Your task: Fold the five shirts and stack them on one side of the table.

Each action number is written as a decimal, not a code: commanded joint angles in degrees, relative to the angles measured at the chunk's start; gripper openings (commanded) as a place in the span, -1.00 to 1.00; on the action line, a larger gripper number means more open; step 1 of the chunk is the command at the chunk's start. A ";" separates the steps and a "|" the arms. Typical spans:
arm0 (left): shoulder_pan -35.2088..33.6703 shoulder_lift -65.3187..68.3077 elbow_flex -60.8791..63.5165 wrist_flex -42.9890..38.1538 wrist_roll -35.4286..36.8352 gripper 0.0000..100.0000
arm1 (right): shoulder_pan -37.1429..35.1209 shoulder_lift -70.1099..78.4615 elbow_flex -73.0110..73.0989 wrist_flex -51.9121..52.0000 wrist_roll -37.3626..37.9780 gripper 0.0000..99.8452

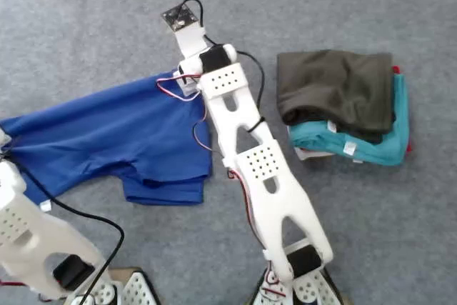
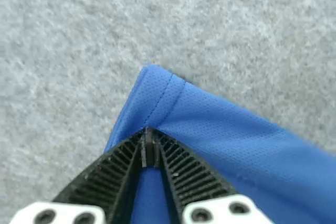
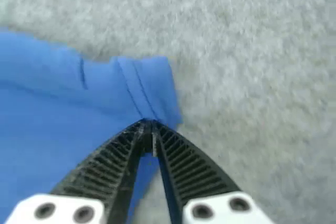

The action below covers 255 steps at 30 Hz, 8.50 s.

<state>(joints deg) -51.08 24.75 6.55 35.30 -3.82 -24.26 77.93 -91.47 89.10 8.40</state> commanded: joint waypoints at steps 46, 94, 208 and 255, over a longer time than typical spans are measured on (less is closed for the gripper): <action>-22.90 -4.40 5.32 10.46 -0.35 -0.94 | -30.77 -45.05 79.52 -10.99 10.64 -0.81; -22.73 -4.40 6.11 10.11 -0.70 -0.94 | -32.70 -50.42 81.10 1.85 21.98 -0.48; -23.25 -8.35 1.71 18.46 -0.62 -0.93 | -14.42 -13.41 0.84 -11.25 43.69 -0.97; -7.96 47.03 -79.43 64.62 -19.25 -0.90 | -12.84 -26.24 -3.74 12.13 38.51 -0.97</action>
<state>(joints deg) -58.64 70.73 -72.57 100.00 -23.69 -37.71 55.34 -91.91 100.97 47.34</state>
